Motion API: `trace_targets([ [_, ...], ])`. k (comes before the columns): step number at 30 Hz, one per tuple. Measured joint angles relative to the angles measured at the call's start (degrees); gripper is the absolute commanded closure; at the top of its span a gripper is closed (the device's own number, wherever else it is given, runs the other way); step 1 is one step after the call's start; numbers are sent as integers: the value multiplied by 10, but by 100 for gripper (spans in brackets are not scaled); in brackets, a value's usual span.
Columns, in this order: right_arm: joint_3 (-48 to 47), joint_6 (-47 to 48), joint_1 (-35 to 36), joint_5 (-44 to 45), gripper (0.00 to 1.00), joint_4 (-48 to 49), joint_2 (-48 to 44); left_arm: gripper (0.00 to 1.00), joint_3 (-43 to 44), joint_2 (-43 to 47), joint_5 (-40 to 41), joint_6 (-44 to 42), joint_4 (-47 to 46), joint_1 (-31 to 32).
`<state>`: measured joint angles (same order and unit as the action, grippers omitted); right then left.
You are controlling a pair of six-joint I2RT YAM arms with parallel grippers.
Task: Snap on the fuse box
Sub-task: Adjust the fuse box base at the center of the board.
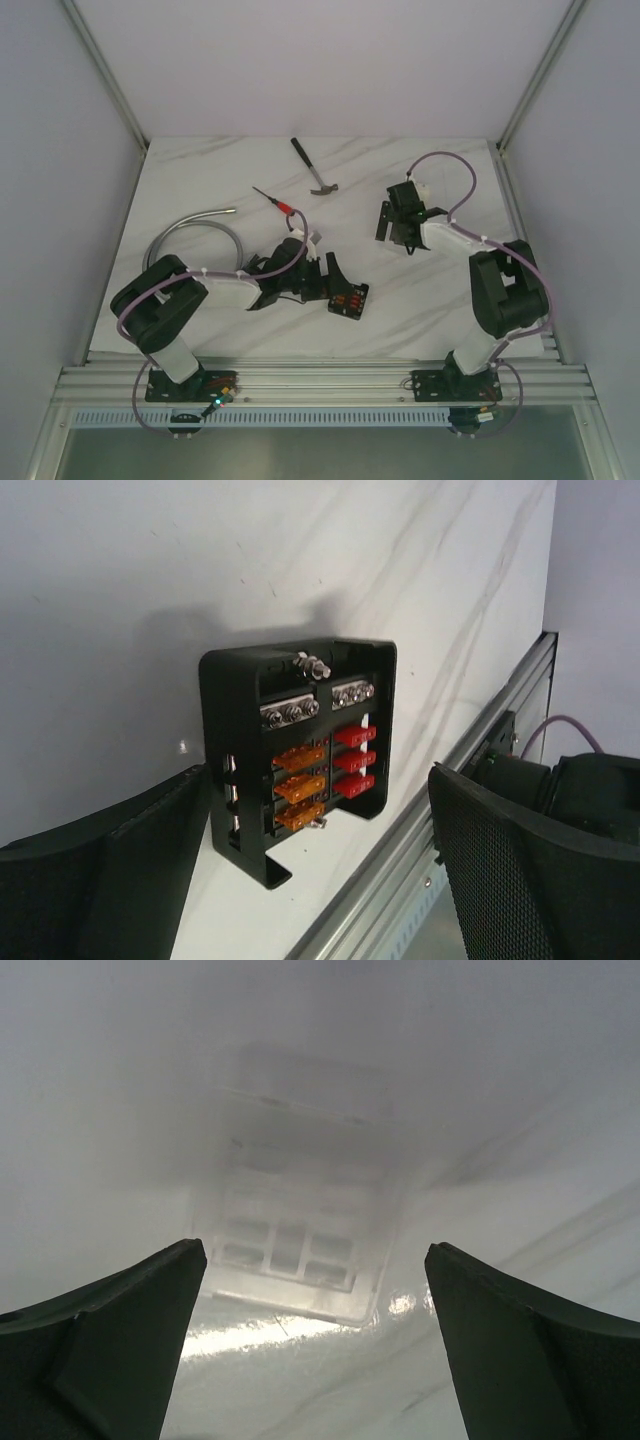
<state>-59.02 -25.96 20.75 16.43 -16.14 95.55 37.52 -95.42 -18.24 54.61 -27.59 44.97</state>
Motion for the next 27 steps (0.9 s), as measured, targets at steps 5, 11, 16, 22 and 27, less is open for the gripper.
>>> trace_targets([
  [5, -22, -22, 0, 23, 0, 0, 21, 3, 5, 2, 9, 5, 14, 18],
  [11, -42, -36, 3, 25, 0, 7, 43, 3, 5, 34, 45, -4, 56, 18],
  [16, -43, -46, 7, 32, 0, 6, 64, 3, 11, 45, 67, -18, 87, 18],
  [22, -44, -58, 7, 49, 0, 3, 66, 3, 19, 45, 80, -32, 113, 18],
  [27, -44, -63, 7, 61, 0, -1, 66, 3, 21, 45, 87, -37, 122, 18],
])
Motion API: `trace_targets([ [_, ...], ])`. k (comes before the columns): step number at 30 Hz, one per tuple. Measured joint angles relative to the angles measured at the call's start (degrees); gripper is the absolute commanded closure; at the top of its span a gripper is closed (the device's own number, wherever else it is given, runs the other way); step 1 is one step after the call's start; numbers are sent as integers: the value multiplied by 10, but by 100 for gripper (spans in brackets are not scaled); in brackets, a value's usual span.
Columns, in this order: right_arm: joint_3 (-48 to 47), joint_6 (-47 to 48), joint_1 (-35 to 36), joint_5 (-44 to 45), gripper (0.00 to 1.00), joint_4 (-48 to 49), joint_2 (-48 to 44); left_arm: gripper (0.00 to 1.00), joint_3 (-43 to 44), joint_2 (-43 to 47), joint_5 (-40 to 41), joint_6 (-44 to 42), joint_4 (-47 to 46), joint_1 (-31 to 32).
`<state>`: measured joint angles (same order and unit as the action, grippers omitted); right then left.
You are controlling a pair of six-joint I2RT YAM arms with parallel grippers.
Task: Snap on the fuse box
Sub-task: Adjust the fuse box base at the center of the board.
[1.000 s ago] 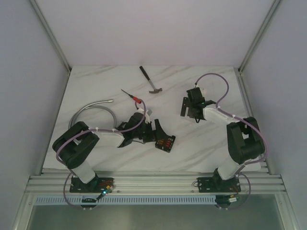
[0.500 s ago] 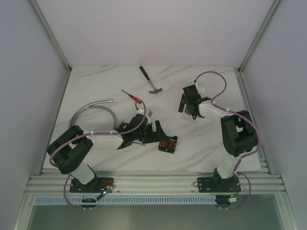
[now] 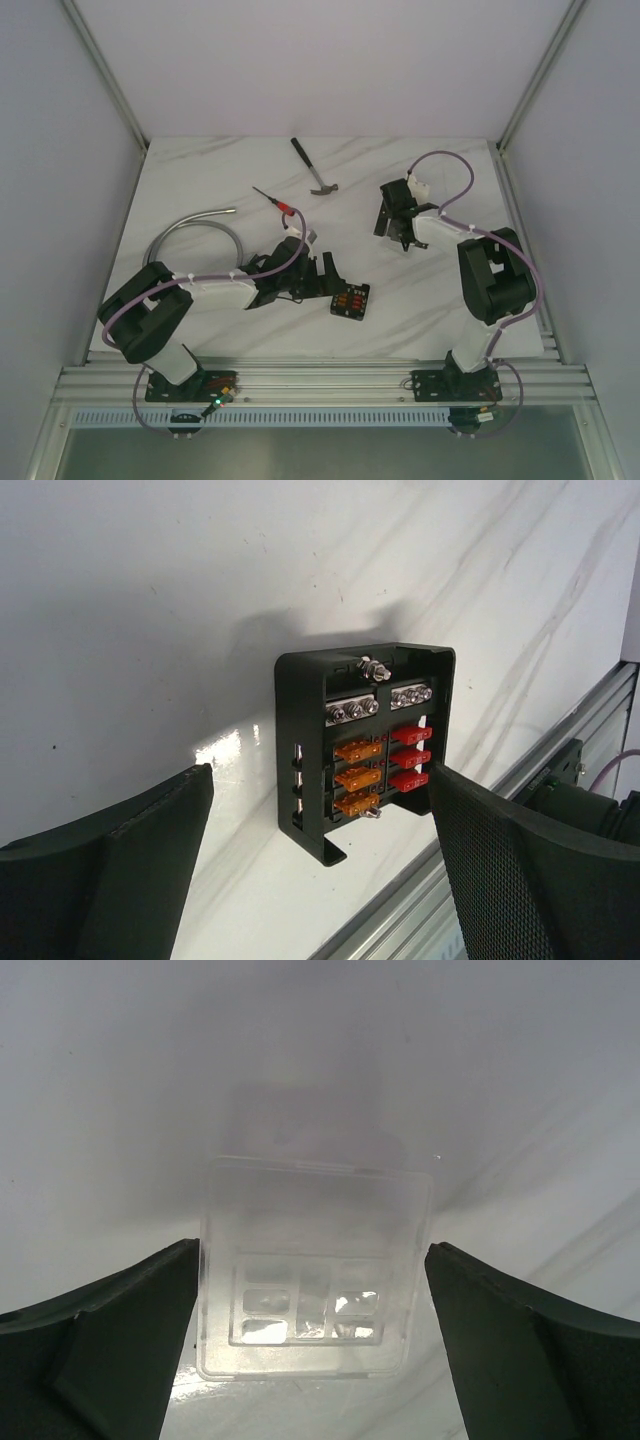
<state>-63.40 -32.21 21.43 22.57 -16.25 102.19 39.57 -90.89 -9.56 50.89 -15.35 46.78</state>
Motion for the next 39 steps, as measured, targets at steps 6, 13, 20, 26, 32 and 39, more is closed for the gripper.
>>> trace_targets([
  [6, 0, -6, 0, 0, 0, -4, 0, 3, 0, 0, 4, -4, 2, 0],
  [13, 0, -10, -2, -21, 0, -4, 0, 4, 0, 0, 5, -4, 4, 0],
  [20, 0, -10, -6, -37, 0, -3, 0, 4, 0, 0, 5, -4, 5, 0],
  [26, 0, -10, -8, -44, 0, -2, 0, 6, 0, 0, 5, -4, 5, 0],
  [32, 0, -10, -8, -57, 0, 4, 0, 13, 0, 0, 5, -4, 5, 0],
  [39, 0, -6, -8, -73, 0, 13, 1, 20, 1, 0, 5, -5, 9, 0],
])
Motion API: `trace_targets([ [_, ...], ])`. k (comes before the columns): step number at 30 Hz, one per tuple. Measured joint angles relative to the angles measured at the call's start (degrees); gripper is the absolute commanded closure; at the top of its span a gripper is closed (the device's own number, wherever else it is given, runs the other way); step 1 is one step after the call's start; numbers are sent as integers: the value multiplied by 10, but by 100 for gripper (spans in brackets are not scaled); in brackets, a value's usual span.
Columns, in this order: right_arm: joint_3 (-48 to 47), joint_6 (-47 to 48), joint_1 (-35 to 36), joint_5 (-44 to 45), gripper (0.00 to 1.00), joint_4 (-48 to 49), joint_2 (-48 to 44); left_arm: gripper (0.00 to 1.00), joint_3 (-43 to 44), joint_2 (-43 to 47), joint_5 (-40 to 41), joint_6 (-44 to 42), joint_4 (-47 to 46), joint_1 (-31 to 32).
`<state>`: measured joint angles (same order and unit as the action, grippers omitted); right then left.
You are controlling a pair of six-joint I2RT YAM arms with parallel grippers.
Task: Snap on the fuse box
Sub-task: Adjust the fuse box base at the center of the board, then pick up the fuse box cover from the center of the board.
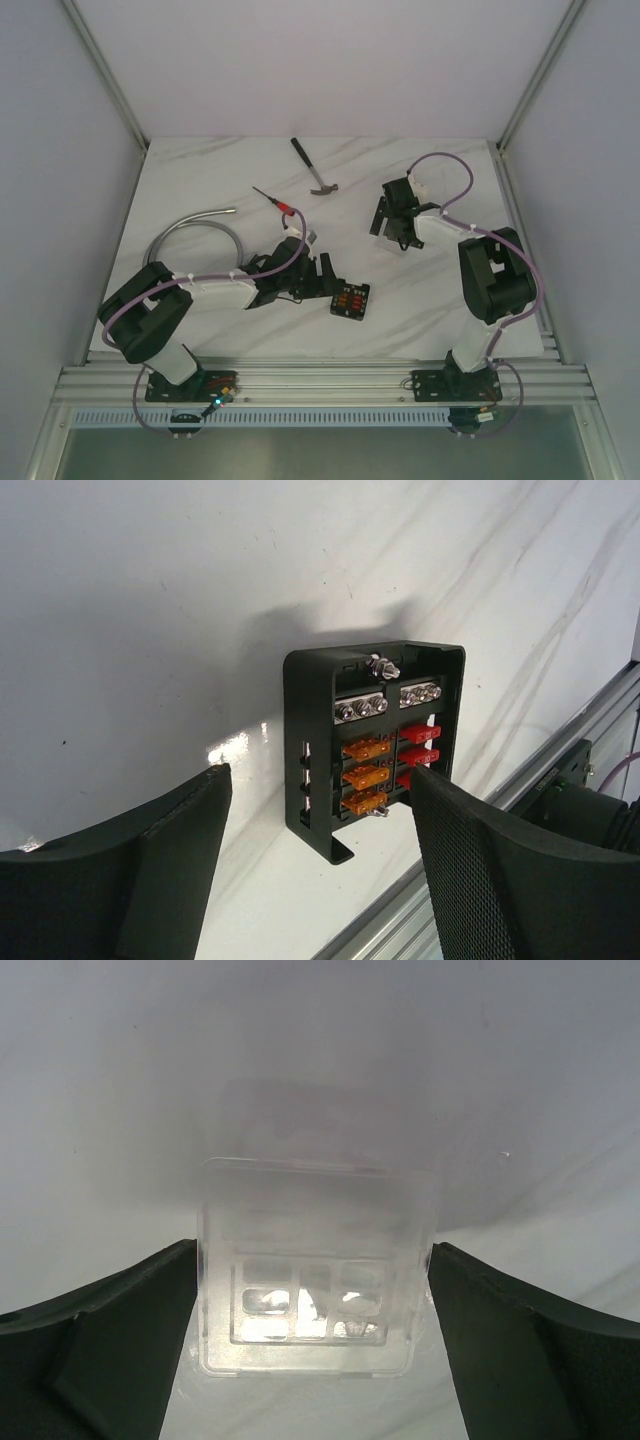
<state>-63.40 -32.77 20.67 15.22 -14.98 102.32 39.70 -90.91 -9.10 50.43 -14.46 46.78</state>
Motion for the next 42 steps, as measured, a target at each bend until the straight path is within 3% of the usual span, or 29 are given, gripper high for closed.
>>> trace_targets([
  [13, 0, 7, 0, -28, 0, 17, 6, 22, 1, 0, 0, -2, 8, 0],
  [24, -1, 26, 1, -54, 0, 26, 17, 37, 12, -1, 0, -2, 16, 0],
  [35, -1, 59, 6, -67, 17, 20, 3, 54, 48, -17, 9, -6, 45, 2],
  [42, 6, 80, 6, -76, 19, 20, -32, 68, 108, -40, 64, -19, 110, 21],
])
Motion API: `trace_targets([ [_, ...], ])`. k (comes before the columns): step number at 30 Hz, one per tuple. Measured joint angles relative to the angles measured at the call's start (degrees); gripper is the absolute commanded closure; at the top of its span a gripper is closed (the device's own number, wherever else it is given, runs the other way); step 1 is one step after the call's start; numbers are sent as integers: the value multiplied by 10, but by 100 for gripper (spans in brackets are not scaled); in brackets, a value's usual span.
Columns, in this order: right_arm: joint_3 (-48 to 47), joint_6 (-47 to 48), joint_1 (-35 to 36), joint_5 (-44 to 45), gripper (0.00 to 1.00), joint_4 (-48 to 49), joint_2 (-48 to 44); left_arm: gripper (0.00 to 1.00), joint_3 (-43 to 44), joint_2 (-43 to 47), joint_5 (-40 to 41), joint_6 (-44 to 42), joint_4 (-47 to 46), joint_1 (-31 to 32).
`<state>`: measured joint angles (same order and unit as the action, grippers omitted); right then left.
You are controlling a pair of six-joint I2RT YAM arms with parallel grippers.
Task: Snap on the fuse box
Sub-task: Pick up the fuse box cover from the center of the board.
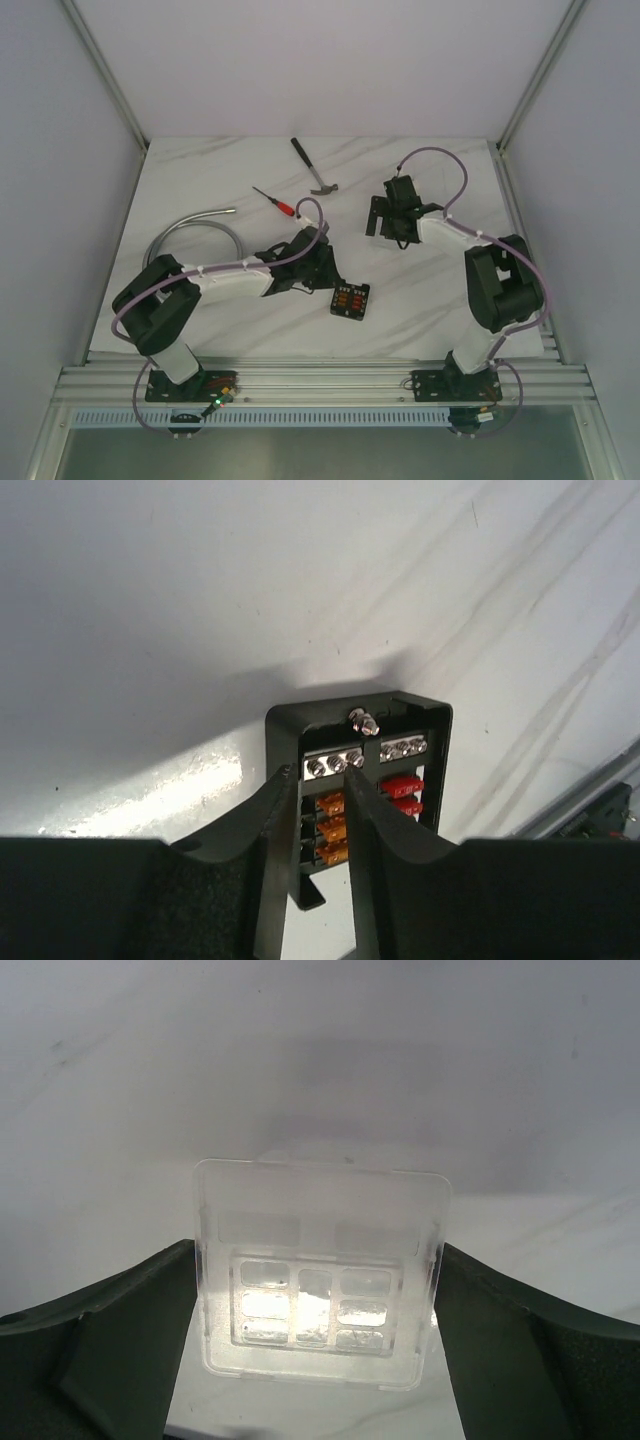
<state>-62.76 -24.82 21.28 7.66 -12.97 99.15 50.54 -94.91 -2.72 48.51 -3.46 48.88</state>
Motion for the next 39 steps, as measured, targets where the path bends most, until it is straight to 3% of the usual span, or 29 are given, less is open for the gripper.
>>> trace_targets([
  [14, 25, 28, 0, -14, 18, 0, -34, 91, 75, -50, 88, -2, 85, 22],
  [25, 29, 57, 5, -54, 19, 0, -64, 99, 78, -49, 165, 101, 113, 12],
  [27, 29, 63, 11, -62, 19, -5, -67, 96, 75, -45, 177, 120, 118, 7],
  [34, 23, 77, 50, -81, 19, -42, -74, 69, 61, -19, 211, 162, 145, 3],
  [39, 6, 78, 102, -87, 18, -65, -77, 53, 35, 43, 228, 175, 149, 2],
])
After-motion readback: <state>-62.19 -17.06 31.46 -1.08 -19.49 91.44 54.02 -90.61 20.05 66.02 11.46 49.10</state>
